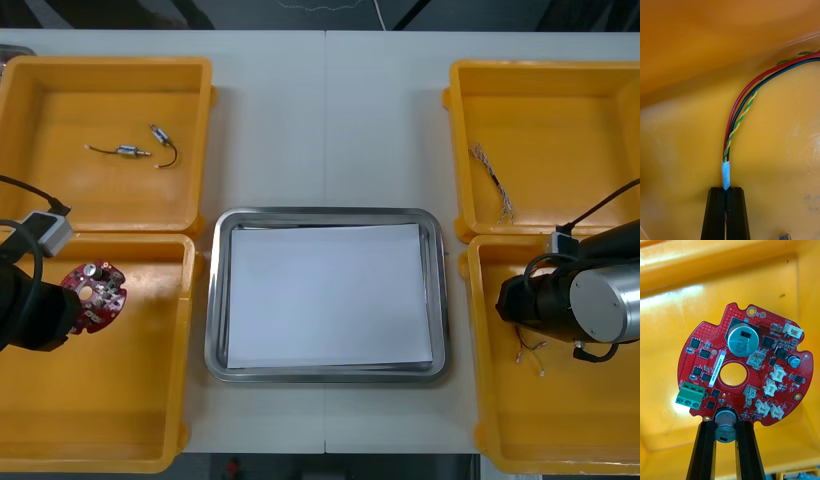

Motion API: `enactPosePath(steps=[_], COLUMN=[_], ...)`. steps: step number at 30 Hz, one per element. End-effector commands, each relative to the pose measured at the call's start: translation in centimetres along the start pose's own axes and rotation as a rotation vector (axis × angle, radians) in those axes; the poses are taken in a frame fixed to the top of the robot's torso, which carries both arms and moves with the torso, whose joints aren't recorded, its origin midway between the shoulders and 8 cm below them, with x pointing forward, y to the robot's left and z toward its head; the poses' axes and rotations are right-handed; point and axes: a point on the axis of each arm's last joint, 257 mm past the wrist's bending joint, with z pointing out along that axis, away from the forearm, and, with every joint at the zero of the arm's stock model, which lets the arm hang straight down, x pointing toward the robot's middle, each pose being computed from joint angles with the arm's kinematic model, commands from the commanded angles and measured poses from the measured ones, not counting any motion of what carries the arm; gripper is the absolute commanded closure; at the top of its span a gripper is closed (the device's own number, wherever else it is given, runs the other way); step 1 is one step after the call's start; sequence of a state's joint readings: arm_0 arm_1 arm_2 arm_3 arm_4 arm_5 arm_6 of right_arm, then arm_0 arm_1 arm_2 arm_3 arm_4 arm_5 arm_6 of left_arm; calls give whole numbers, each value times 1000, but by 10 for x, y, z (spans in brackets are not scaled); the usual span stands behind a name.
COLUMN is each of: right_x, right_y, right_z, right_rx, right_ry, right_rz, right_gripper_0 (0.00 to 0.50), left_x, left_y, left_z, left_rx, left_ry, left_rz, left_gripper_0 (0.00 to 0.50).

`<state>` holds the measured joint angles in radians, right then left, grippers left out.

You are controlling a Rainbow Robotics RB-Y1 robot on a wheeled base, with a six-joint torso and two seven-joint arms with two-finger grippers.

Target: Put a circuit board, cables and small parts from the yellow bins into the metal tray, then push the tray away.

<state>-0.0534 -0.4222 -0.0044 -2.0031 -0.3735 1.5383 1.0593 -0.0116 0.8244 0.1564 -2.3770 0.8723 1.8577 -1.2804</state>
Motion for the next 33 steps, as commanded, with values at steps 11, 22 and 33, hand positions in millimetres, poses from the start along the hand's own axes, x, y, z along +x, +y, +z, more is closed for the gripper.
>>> enactPosePath(steps=[11, 22, 33], right_x=[-17, -50, -54], right_y=[-25, -24, -27], right_z=[-88, -151, -181], right_rx=[51, -30, -37], right_ry=[-33, -107, -77], right_rz=[-3, -104, -269], right_gripper_0=[500, 500, 500], left_x=[-39, -62, -68], left_y=[-56, -135, -193], left_z=[-24, -15, 26], left_rx=[49, 93, 127], left_ry=[-59, -88, -50], left_rz=[261, 452, 532], left_gripper_0=[499, 499, 500])
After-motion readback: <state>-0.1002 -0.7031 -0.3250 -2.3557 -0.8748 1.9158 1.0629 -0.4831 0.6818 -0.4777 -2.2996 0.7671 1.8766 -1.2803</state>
